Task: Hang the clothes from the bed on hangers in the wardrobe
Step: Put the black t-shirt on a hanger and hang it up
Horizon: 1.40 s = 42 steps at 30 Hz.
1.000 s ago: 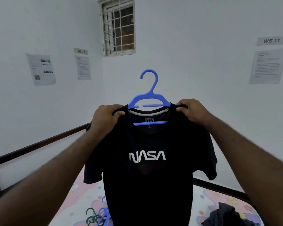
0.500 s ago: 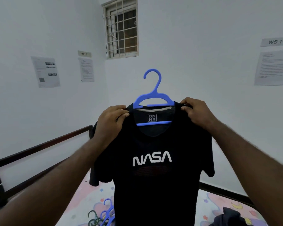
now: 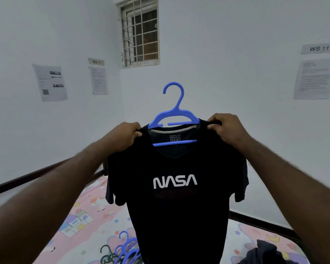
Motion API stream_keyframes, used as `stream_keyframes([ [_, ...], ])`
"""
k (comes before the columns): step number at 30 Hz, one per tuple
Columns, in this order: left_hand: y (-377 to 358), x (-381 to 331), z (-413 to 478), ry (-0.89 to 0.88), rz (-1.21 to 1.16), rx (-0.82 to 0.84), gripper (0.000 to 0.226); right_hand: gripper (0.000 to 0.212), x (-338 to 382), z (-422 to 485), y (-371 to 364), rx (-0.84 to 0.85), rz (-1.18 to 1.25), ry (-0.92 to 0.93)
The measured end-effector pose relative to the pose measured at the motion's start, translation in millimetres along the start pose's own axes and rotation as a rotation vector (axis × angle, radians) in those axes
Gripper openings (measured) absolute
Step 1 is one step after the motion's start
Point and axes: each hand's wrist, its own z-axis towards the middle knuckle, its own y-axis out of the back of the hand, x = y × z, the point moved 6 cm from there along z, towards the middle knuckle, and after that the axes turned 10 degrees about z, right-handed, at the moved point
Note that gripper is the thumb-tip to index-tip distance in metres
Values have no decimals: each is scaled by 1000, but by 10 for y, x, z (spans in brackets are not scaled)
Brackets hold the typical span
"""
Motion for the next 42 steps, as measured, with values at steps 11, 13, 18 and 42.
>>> stream_keyframes([
  [11, 150, 16, -91, 40, 151, -232, 21, 12, -281, -94, 22, 402, -263, -212],
  [13, 124, 6, -90, 38, 149, -225, 21, 9, -308, -114, -10, 339, -310, -201],
  [18, 87, 26, -148, 36, 104, -217, 20, 7, -318, -142, -24, 173, -322, -165],
  [42, -232, 345, 55, 231, 80, -95, 19, 17, -54, 362, -218, 161, -486, 29],
])
